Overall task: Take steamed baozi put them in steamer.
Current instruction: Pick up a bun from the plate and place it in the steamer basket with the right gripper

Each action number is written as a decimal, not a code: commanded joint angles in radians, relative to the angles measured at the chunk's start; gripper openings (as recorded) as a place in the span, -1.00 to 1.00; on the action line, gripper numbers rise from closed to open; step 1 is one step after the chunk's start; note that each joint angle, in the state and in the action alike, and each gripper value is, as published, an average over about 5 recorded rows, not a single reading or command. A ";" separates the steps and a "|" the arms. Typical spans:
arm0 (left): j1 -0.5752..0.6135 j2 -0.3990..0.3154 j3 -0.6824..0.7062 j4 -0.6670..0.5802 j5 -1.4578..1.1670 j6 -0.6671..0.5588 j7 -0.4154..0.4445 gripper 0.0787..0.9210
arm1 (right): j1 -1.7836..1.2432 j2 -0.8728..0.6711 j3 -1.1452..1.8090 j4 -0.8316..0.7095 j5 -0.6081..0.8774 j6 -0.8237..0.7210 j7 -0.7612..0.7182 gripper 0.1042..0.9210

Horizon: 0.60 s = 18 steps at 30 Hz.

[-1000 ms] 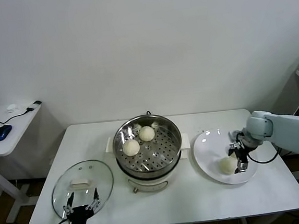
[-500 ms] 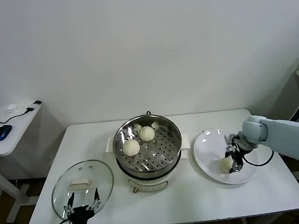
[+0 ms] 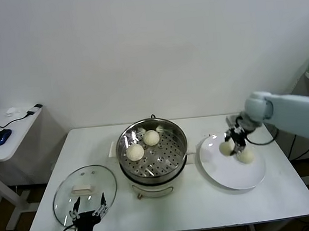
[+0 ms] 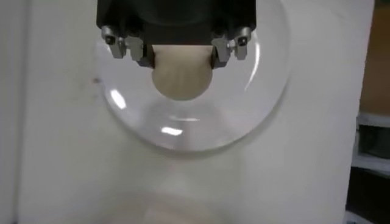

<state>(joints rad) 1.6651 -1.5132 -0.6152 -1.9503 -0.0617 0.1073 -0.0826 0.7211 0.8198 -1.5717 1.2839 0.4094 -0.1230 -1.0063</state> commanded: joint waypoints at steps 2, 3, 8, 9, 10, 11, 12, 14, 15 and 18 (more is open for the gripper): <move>-0.001 0.003 -0.001 0.001 -0.001 0.001 0.000 0.77 | 0.354 0.303 -0.006 0.135 0.052 0.360 -0.130 0.24; -0.002 0.003 -0.002 0.002 -0.001 0.000 0.000 0.77 | 0.344 0.325 0.006 0.169 0.043 0.379 -0.131 0.24; -0.003 0.003 -0.007 0.000 -0.006 0.000 0.000 0.77 | 0.224 0.383 0.043 0.310 -0.130 0.486 -0.118 0.24; -0.003 0.004 -0.009 0.000 -0.007 0.000 0.000 0.77 | 0.201 0.389 0.043 0.319 -0.158 0.503 -0.114 0.24; -0.002 0.004 -0.010 0.001 -0.008 -0.001 0.000 0.77 | 0.177 0.395 0.042 0.322 -0.189 0.519 -0.107 0.24; -0.002 0.005 -0.012 0.002 -0.009 -0.001 -0.001 0.77 | 0.151 0.403 0.041 0.320 -0.219 0.535 -0.100 0.24; -0.002 0.006 -0.013 0.003 -0.010 -0.002 -0.001 0.77 | 0.130 0.410 0.041 0.315 -0.243 0.547 -0.094 0.24; -0.003 0.007 -0.013 0.006 -0.010 -0.004 -0.002 0.77 | 0.082 0.427 0.041 0.297 -0.288 0.566 -0.076 0.24; -0.003 0.007 -0.013 0.007 -0.010 -0.004 -0.002 0.77 | 0.062 0.435 0.042 0.286 -0.302 0.571 -0.068 0.24; -0.005 0.004 -0.011 0.007 -0.009 -0.004 -0.002 0.77 | 0.005 0.463 0.044 0.241 -0.342 0.577 -0.037 0.24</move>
<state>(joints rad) 1.6601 -1.5086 -0.6264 -1.9441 -0.0701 0.1033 -0.0848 0.8377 1.1622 -1.5434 1.4986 0.2390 0.3086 -1.0715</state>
